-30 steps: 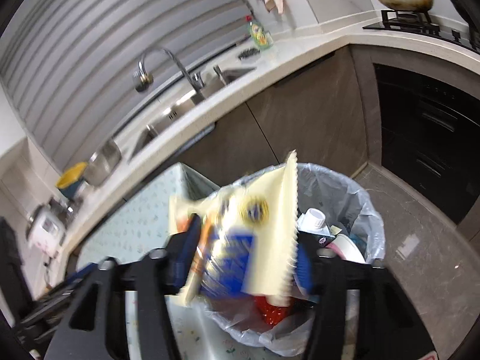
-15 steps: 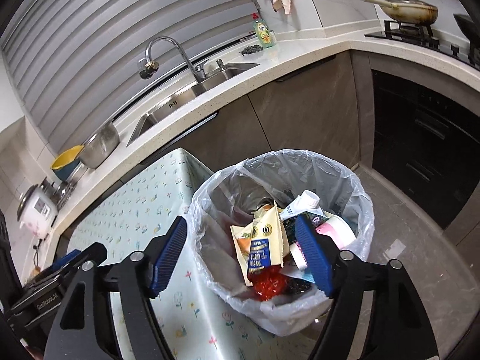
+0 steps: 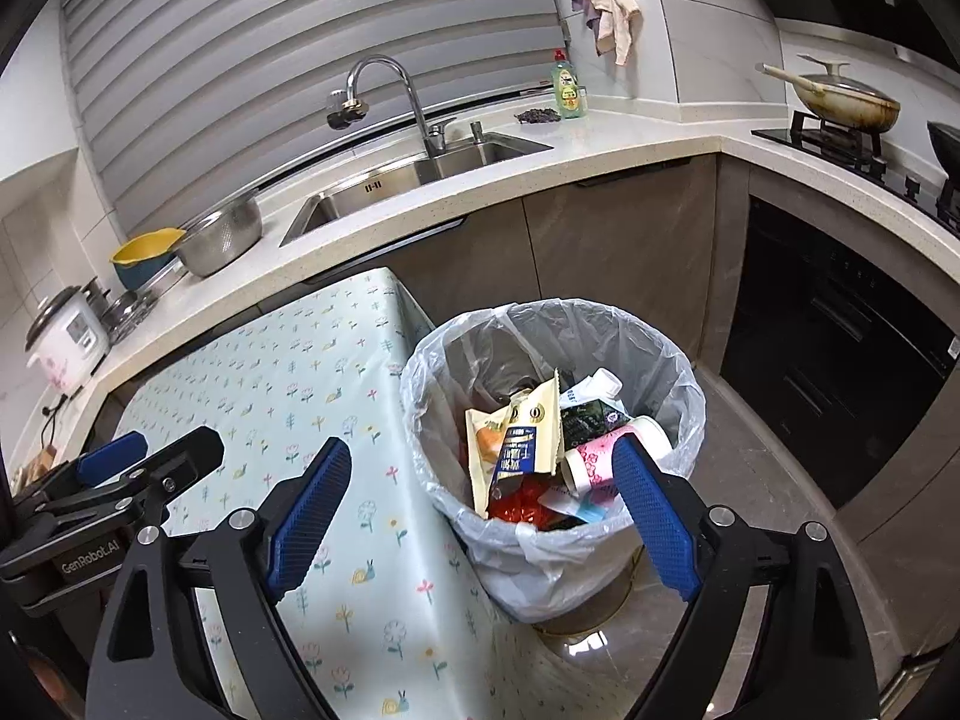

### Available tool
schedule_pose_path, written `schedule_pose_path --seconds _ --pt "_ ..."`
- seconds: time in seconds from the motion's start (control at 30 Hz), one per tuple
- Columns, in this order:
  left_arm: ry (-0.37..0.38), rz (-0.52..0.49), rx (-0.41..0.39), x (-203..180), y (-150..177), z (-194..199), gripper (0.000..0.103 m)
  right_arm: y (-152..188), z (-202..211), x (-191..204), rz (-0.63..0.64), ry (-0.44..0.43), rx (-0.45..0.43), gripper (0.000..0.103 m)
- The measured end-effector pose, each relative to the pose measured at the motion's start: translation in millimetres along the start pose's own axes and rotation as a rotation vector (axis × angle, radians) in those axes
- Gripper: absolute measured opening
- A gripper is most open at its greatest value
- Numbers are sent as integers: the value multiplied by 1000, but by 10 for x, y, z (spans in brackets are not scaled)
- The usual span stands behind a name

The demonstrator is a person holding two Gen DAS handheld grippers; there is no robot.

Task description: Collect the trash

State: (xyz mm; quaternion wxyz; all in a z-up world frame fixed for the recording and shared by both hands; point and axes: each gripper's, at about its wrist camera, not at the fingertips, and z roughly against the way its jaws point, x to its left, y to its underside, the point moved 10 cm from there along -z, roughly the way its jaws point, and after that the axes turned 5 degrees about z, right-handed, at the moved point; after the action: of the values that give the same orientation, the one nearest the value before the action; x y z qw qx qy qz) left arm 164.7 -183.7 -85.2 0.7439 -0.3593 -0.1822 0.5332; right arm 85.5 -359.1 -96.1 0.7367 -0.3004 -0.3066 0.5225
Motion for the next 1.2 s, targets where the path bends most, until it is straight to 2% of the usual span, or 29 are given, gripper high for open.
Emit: schedule_pose_path --seconds 0.1,0.47,0.9,1.2 --pt "-11 0 -2 34 61 82 96 59 88 70 36 4 1 96" --pt "-28 17 -7 109 210 288 96 245 305 160 78 22 19 96" --pt "-45 24 14 93 385 323 96 364 392 207 107 35 29 96" --pt "-95 28 2 171 473 321 96 486 419 199 125 57 33 96"
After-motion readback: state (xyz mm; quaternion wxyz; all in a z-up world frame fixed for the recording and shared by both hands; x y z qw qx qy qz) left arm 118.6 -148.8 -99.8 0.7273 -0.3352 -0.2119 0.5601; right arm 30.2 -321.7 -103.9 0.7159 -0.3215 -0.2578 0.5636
